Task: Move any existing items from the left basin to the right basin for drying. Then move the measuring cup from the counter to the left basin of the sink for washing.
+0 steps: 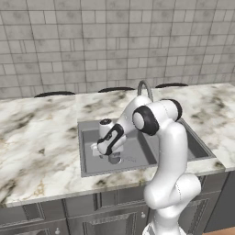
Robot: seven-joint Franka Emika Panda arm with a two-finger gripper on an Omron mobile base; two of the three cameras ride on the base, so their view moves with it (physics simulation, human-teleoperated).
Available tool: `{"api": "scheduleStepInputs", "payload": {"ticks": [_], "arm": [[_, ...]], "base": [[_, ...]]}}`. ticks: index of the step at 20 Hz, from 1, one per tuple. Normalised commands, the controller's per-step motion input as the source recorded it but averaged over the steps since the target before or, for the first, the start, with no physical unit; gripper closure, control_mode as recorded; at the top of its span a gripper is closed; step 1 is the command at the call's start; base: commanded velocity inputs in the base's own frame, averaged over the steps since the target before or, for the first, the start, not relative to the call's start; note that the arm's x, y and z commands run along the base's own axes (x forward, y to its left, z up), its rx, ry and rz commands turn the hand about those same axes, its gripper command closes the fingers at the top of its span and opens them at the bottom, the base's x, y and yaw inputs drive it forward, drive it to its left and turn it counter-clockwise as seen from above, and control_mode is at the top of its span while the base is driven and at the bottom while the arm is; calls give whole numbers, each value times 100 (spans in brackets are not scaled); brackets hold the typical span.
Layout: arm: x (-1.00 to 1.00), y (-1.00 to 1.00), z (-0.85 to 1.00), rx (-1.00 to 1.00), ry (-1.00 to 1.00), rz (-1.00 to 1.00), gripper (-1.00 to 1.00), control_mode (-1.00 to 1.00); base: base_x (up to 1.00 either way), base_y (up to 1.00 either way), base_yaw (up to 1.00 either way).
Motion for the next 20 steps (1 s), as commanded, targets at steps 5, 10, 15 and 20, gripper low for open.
{"api": "scheduleStepInputs", "payload": {"ticks": [5, 10, 15, 20], "arm": [[0, 1, 25, 0, -6, 0, -100, -100], [0, 3, 40, 0, -8, -1, -100, -100], [-1, 5, 41, 0, -6, -3, -100, -100], [0, 1, 44, 0, -4, -3, -100, -100]], "base": [[0, 0, 0], [0, 0, 0], [0, 0, 0], [0, 0, 0]]}}
